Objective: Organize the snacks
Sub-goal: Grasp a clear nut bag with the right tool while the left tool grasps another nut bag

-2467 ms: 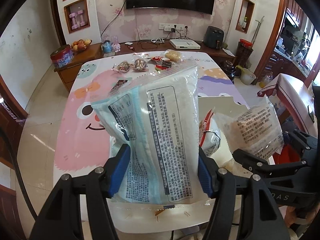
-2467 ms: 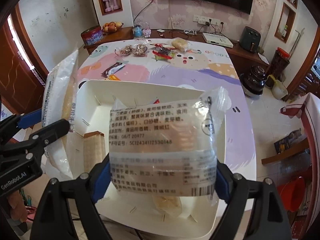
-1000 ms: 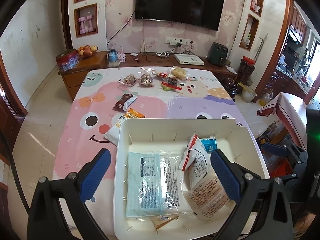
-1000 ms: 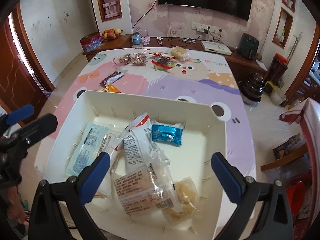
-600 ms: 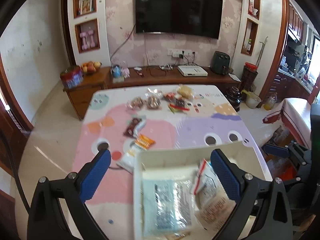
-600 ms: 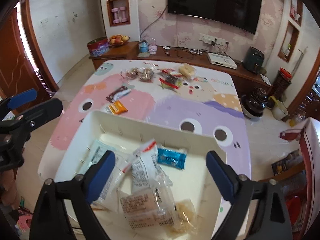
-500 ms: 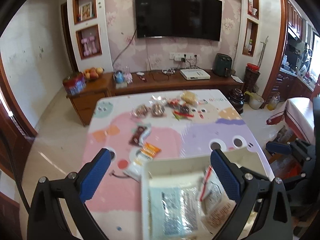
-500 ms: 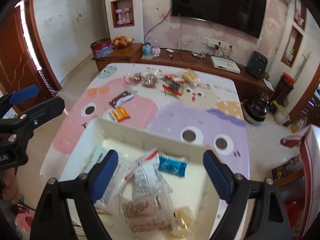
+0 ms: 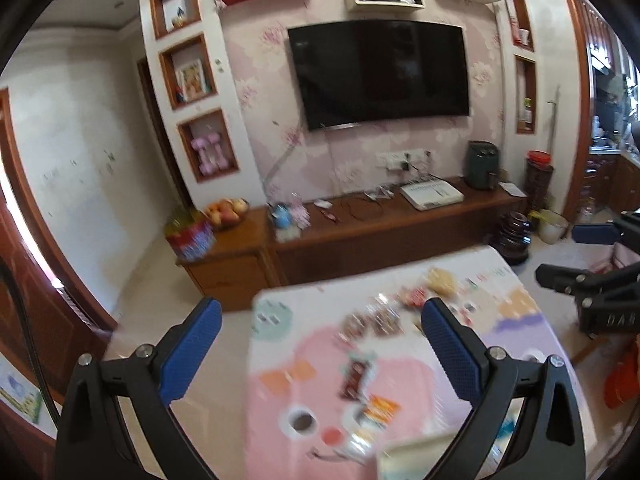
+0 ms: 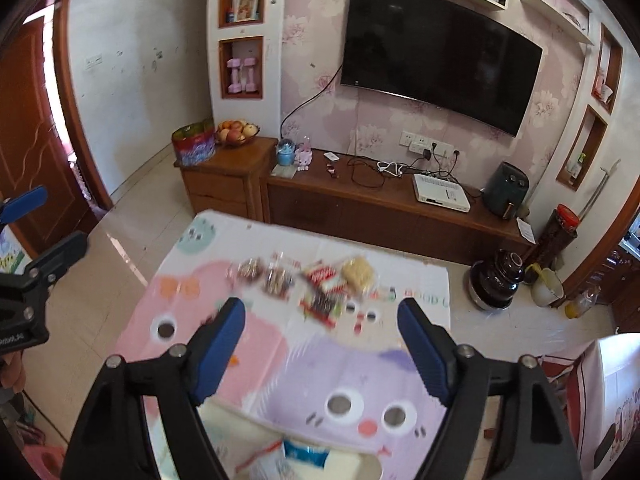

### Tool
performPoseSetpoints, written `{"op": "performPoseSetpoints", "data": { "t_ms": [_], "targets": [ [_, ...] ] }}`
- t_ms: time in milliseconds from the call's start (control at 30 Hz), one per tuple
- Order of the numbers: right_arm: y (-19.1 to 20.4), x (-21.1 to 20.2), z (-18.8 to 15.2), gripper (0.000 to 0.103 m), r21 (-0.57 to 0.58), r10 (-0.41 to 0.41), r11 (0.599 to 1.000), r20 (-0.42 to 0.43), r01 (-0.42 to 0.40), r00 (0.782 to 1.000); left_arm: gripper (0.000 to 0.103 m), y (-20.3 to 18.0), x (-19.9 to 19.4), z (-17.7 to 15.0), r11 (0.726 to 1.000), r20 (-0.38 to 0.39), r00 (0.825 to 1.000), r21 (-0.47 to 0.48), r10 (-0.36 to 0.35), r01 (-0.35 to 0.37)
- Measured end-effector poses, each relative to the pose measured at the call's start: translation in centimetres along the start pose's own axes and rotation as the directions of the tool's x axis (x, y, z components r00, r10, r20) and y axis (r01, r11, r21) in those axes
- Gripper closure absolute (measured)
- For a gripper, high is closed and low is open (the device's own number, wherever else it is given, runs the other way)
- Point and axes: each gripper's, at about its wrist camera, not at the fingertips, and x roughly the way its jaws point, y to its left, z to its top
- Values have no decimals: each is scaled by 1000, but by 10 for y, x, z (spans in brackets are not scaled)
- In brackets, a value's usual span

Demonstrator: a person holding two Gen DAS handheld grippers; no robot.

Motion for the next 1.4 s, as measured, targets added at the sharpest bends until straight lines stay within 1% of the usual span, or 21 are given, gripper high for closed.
{"op": "performPoseSetpoints", "data": {
  "t_ms": [33,67,100,133,200,267,300,367,433,500,567,633,733,833,933,1033,1133,1167,1233,1333,1400],
  "targets": [
    [-3,6,10,24,10,2,1000,-8,-2,1000,3,6,10,13,1000,0,1000,2,15,-15],
    [-6,17,25,24,27,12,1000,-18,-12,1000,3,10,19,22,1000,-10,1000,0,19,-19],
    [-7,25,33,24,34,16,999,-24,-15,1000,3,14,29,30,1000,-22,1000,-5,16,-16],
    [-8,36,44,24,46,19,999,-35,-18,999,3,19,46,40,1000,-45,999,-14,1,-2],
    [-11,62,60,24,71,53,996,-62,-49,997,3,27,77,51,999,-87,996,-34,-14,11],
    [-13,98,70,24,102,74,993,-99,-64,992,3,32,117,54,999,-142,990,-46,-25,18],
    [-12,113,71,24,106,80,992,-117,-68,990,3,33,143,52,999,-180,983,-41,-30,23],
    [-7,156,71,24,122,99,989,-171,-79,980,3,32,180,43,999,-227,974,-29,-22,16],
    [-2,197,67,24,133,107,988,-223,-78,969,3,30,229,30,1000,-289,957,-6,-12,11],
    [6,235,57,27,144,122,986,-272,-85,955,3,24,263,15,1000,-332,943,16,-9,15],
    [16,273,43,32,161,145,982,-327,-96,934,3,18,300,-6,999,-383,924,40,-11,29],
    [24,302,29,33,182,171,977,-368,-109,914,3,12,328,-25,998,-427,904,50,-15,41],
    [35,335,13,33,193,181,975,-413,-108,893,3,5,356,-47,997,-470,882,39,-46,73],
    [44,361,1,34,197,192,974,-444,-113,875,4,-2,375,-62,996,-499,865,32,-54,81],
    [51,378,-6,34,189,172,978,-470,-92,866,6,-6,385,-71,996,-513,857,25,-58,83],
    [53,394,-14,36,201,180,975,-488,-91,854,6,-8,392,-76,996,-521,851,15,-69,90],
    [54,401,-18,42,219,212,969,-488,-117,847,6,-7,399,-78,995,-525,847,1,-83,98],
    [53,402,-20,48,227,229,965,-486,-132,843,6,-8,401,-79,994,-527,845,-8,-93,105],
    [51,401,-21,56,245,256,958,-487,-151,835,6,-10,406,-82,993,-533,839,-23,-111,116],
    [43,396,-26,57,239,243,961,-499,-138,832,6,-19,416,-89,991,-548,827,-27,-127,134],
    [36,392,-31,57,255,260,956,-504,-146,824,6,-26,422,-94,989,-559,818,-31,-138,145]
  ]
}}
